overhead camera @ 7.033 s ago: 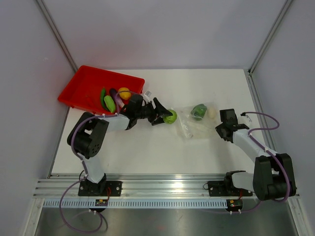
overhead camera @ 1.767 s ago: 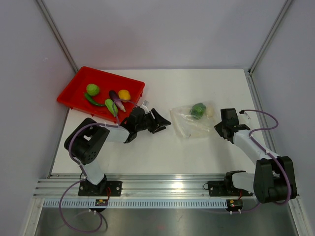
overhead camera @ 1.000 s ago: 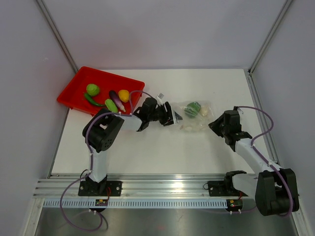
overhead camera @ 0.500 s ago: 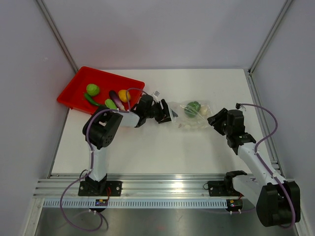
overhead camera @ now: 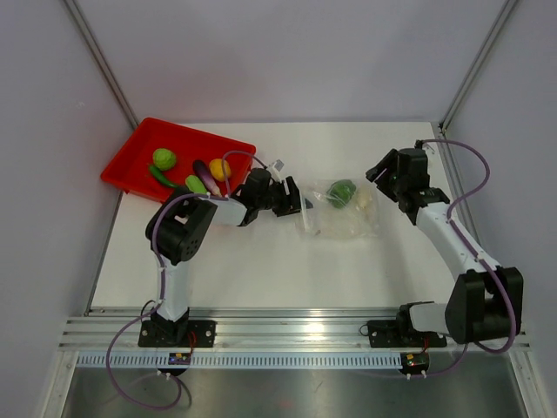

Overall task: Open the zip-top bag and remove the fake food
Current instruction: Adjust the zipper food storage bag at the center of the board.

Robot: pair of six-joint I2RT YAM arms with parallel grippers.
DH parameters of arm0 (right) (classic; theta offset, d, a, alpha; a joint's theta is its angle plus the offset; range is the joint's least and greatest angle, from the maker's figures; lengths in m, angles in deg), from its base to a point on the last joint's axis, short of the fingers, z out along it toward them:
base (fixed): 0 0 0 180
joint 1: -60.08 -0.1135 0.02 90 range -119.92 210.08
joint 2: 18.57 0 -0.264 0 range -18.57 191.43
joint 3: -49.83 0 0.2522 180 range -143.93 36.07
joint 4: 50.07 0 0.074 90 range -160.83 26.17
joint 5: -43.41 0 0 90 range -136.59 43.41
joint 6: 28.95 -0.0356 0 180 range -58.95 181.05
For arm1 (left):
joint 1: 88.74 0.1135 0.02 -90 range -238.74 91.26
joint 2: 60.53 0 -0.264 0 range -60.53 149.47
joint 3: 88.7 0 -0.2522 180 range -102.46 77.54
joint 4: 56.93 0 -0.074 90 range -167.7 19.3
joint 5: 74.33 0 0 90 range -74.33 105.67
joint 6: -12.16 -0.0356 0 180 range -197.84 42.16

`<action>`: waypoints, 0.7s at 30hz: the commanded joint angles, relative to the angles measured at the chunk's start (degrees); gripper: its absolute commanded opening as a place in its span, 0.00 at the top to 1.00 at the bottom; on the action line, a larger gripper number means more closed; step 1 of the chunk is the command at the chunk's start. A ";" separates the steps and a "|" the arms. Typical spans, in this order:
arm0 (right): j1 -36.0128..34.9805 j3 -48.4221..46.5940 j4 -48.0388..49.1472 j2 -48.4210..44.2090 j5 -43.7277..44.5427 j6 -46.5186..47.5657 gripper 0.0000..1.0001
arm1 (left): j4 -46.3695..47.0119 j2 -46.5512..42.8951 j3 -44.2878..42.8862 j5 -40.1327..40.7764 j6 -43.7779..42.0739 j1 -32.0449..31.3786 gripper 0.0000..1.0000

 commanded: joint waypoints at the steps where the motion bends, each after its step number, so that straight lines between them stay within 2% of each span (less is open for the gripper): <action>1: 0.17 -5.29 -2.52 6.38 2.43 1.38 0.33 | 4.45 -3.55 1.11 2.24 -5.43 -0.18 0.35; 5: 0.26 -8.20 -2.09 11.83 -2.48 -0.29 0.33 | 7.34 -4.69 2.25 3.55 -9.65 -0.70 0.37; 8: 0.17 -7.41 0.46 14.47 -5.12 -1.69 0.33 | 11.47 -5.65 3.75 5.04 -13.34 -1.84 0.41; 14: 0.17 -5.57 5.03 18.60 -8.64 -2.92 0.33 | 12.54 -7.41 4.02 9.00 -20.81 -5.97 0.42; 21: 0.17 -7.93 4.78 23.17 -7.68 -2.31 0.33 | 12.45 -6.01 2.70 13.31 -25.04 -9.41 0.41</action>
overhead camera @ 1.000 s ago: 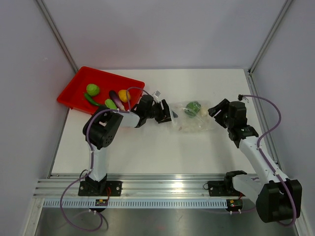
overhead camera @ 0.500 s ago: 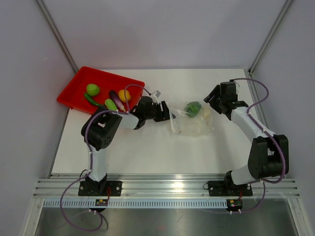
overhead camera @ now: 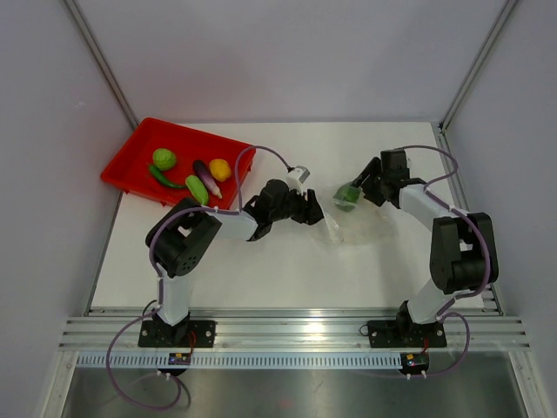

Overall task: Open the zip-top bag and remove the fake food
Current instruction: Adjust the zipper food storage bag at the center of the board.

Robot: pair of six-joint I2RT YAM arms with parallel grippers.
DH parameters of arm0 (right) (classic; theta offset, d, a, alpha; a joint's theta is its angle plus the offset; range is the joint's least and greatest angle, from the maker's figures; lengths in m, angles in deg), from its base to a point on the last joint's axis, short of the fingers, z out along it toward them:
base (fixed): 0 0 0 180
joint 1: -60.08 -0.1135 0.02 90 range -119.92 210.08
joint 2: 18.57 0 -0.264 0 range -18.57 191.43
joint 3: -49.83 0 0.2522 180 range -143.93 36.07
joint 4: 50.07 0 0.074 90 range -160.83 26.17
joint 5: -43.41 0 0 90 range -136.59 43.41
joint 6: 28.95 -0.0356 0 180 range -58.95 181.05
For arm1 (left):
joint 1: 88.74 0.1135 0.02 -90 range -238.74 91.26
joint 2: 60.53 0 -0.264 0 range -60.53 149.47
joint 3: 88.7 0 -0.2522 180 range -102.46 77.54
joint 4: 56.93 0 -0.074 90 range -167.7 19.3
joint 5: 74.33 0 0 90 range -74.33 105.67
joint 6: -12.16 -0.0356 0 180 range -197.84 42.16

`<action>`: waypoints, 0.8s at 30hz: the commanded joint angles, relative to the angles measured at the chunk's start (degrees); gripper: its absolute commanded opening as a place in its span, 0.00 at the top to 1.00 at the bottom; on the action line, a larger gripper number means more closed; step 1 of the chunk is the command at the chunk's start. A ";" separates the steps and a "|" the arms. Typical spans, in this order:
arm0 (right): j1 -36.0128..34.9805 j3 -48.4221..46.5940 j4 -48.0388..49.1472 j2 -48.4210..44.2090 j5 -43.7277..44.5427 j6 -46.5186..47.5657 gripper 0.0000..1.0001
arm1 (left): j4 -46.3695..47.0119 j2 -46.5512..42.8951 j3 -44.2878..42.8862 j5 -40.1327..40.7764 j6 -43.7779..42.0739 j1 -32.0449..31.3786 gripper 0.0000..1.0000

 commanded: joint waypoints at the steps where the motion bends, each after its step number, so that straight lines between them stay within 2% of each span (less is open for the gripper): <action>1: 0.08 -2.49 0.93 1.56 0.27 0.25 0.33 | 4.06 -1.14 -1.22 4.51 -4.62 -0.16 0.41; 10: 0.08 -3.55 1.10 4.02 -0.86 0.60 0.34 | 4.94 1.15 -1.92 10.83 -8.93 -1.48 0.40; 15: 0.08 -2.85 1.10 3.06 -0.95 0.34 0.34 | -1.64 0.72 -4.47 13.03 -8.06 -1.92 0.43; 18: 0.08 -1.97 1.19 1.92 -0.33 0.25 0.34 | -9.63 -1.04 -6.84 16.71 -5.70 -1.92 0.50; 20: 0.17 -1.44 1.19 1.65 -0.25 0.33 0.34 | -12.02 -3.58 -6.06 19.96 -5.07 -2.01 0.54; 24: 0.17 -1.27 1.28 1.39 -0.51 0.16 0.34 | -15.18 -8.77 -2.89 26.91 -2.52 -2.09 0.56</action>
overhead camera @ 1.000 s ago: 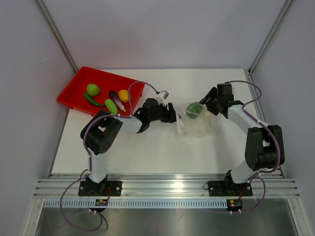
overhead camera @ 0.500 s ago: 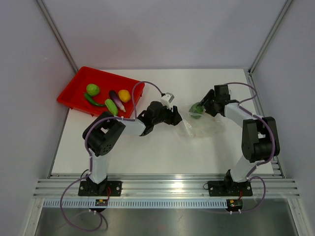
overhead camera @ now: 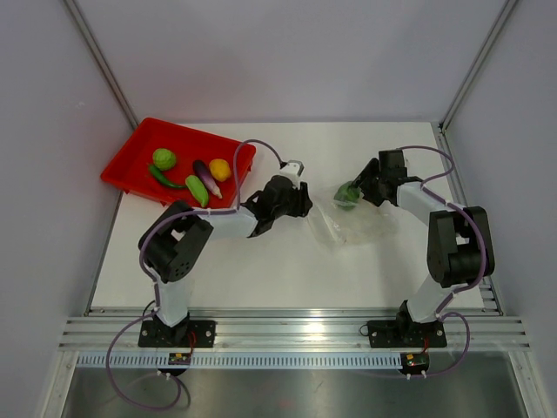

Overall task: Open the zip-top bag and remove the fake food
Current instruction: Adjust the zipper food storage bag at the center of the board.

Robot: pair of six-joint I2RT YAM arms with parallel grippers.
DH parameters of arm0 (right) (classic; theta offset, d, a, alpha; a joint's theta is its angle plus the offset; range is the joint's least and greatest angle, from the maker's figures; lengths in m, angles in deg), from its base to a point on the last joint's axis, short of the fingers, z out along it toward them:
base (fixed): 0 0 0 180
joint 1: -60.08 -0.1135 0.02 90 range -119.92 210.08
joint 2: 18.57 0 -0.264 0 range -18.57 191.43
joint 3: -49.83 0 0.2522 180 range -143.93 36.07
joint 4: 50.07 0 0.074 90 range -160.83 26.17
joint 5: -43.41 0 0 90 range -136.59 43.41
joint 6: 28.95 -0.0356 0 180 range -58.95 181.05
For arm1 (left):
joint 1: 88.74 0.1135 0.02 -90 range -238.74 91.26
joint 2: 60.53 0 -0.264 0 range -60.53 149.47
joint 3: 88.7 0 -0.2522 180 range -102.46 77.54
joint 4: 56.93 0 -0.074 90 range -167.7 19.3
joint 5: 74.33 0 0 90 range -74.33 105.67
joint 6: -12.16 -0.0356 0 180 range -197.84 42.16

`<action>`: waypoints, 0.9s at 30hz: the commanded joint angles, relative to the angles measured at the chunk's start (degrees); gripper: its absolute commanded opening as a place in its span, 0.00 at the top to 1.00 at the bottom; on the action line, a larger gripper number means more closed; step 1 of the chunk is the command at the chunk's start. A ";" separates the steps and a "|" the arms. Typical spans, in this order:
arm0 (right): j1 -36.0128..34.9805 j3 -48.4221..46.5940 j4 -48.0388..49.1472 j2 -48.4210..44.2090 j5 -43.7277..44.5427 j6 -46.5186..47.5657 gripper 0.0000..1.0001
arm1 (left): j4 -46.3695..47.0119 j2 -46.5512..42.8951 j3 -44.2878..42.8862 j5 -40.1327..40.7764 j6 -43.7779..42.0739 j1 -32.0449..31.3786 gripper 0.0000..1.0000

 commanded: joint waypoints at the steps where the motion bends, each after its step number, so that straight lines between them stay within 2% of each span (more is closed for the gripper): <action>1: 0.08 -0.04 1.15 -2.24 -0.58 0.09 0.34 | -5.10 -7.16 1.20 11.30 2.33 -0.19 0.56; 4: 0.17 0.13 0.97 -2.68 -0.75 0.09 0.34 | -11.77 -9.97 0.59 18.69 4.00 -0.19 0.56; 8: 0.17 0.57 1.23 -3.38 -0.58 0.09 0.34 | -15.41 -14.01 1.37 27.31 5.15 -0.19 0.62; 10: 0.17 0.75 1.23 -3.65 -0.66 0.01 0.33 | -17.77 -16.39 1.64 33.02 6.55 -0.19 0.69; 11: 0.17 0.84 1.41 -3.74 -0.66 -0.08 0.34 | -19.26 -17.18 1.38 35.74 9.08 -0.19 0.74; 12: 0.08 0.84 1.50 -3.74 -0.75 -0.08 0.34 | -20.85 -17.71 0.51 41.07 10.32 -0.19 0.85; 14: 0.08 1.10 1.76 -3.91 -0.75 -0.17 0.34 | -23.76 -19.29 0.59 44.63 10.34 -0.19 0.92; 16: 0.08 1.19 1.85 -3.74 -1.10 -0.17 0.34 | -21.58 -20.87 1.90 45.34 7.53 -0.19 1.00; 24: 0.08 1.63 2.11 -4.26 -1.37 -0.26 0.34 | -24.38 -23.08 1.47 46.40 3.31 -0.37 1.00; 27: 0.17 1.63 2.29 -4.18 -1.45 -0.43 0.34 | -23.16 -22.02 1.38 43.43 1.03 -0.46 1.00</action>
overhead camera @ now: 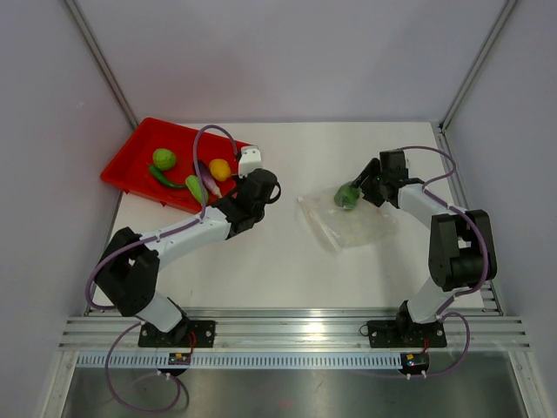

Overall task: Open the zip-top bag and remove the fake food
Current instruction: Adjust the zipper food storage bag at the center of the board.

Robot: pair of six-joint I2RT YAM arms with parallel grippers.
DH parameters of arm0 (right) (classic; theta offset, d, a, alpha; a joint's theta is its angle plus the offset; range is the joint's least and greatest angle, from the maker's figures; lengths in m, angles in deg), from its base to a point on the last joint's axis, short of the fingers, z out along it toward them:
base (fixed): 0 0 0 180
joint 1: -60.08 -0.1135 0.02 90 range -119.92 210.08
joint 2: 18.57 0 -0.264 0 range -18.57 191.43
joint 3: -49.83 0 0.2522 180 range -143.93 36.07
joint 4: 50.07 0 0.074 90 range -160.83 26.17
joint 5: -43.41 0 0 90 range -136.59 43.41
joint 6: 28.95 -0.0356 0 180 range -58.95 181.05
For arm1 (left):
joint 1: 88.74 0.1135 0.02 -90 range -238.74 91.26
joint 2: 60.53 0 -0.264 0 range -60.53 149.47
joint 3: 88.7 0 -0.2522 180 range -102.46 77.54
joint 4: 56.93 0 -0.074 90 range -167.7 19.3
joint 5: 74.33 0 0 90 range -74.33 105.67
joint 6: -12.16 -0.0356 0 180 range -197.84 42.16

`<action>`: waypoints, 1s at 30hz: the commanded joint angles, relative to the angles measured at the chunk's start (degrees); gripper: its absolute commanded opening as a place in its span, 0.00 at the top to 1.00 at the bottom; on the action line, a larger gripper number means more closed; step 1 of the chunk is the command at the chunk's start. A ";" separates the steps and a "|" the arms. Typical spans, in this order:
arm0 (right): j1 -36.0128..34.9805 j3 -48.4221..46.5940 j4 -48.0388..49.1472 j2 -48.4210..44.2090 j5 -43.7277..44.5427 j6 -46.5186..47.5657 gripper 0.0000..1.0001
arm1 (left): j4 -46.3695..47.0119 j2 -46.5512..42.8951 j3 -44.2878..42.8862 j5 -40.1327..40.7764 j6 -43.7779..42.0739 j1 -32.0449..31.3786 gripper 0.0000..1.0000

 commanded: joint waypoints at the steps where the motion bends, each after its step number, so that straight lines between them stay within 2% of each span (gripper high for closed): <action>1: 0.08 0.49 1.79 -2.60 -1.13 -0.30 0.34 | 2.21 -0.45 -0.52 -0.54 -4.14 -0.41 1.00; 4: 0.08 0.58 1.87 -2.78 -1.04 -0.39 0.34 | 1.77 0.61 -0.61 -0.20 -3.54 -0.50 1.00; 5: 0.08 0.75 1.96 -2.78 -1.13 -0.30 0.34 | 1.94 0.52 -0.26 -0.63 -2.84 -0.50 0.93; 8: 0.08 0.84 2.23 -2.78 -1.39 -0.30 0.34 | 5.27 -0.53 2.71 -4.06 -1.70 -0.50 1.00; 12: 0.17 0.93 2.31 -2.60 -1.74 -0.48 0.34 | 15.02 -0.98 6.59 -16.43 -3.61 -0.50 1.00; 14: 0.08 0.84 2.49 -2.60 -1.92 -0.56 0.34 | 15.74 1.39 5.98 -23.27 -4.50 -0.59 1.00; 17: 0.17 1.02 2.40 -2.60 -1.92 -0.48 0.34 | 16.97 4.47 5.10 -29.36 -3.36 -0.68 1.00; 24: 0.17 1.02 2.75 -2.34 -2.18 -0.48 0.34 | 19.61 6.67 6.68 -30.43 -0.46 -2.69 1.00; 30: 0.17 1.02 3.02 -1.81 -3.06 -0.21 0.36 | 20.93 14.31 3.44 -36.23 3.23 -6.29 1.00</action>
